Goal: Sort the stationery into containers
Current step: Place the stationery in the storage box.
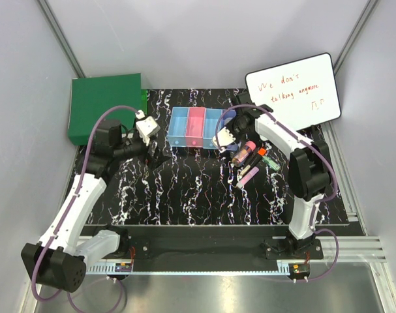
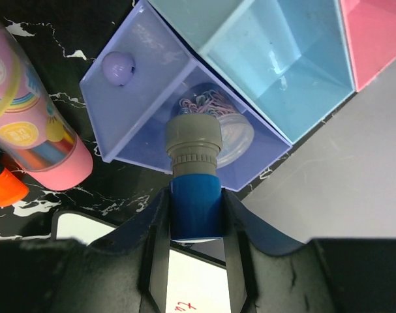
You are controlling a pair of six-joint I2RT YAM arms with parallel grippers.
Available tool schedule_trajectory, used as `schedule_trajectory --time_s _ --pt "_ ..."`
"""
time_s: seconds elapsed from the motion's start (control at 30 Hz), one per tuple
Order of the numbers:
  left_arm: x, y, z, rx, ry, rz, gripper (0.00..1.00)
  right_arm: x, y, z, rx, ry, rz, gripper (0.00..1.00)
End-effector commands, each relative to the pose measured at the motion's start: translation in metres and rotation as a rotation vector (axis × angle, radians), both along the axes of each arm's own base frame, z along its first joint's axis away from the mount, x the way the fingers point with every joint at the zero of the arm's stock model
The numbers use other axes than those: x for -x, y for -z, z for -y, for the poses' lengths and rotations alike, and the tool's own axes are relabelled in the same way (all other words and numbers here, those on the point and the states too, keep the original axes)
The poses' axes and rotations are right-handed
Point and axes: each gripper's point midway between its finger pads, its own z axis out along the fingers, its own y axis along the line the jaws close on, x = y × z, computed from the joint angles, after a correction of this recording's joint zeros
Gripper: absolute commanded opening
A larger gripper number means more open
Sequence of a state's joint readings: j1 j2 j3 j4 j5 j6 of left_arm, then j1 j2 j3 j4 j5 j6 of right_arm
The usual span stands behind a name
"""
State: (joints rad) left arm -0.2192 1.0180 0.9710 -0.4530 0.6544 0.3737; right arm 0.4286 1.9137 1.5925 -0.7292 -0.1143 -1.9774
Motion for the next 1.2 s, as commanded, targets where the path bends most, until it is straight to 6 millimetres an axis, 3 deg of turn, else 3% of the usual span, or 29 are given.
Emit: schedule_trajectory --time_s 0.0,0.4,1.17 --pt "-0.004 -0.014 -0.003 0.020 -0.014 0.066 0.99 -0.010 0.002 -0.008 0.130 -0.204 0.082 0.00" --pt "-0.004 -0.009 -0.012 0.046 -0.043 0.060 0.99 -0.022 0.030 -0.014 0.197 -0.269 0.064 0.01" --pt "-0.010 -0.011 -0.016 0.071 -0.055 0.064 0.99 -0.035 0.018 -0.036 0.170 -0.249 0.114 0.22"
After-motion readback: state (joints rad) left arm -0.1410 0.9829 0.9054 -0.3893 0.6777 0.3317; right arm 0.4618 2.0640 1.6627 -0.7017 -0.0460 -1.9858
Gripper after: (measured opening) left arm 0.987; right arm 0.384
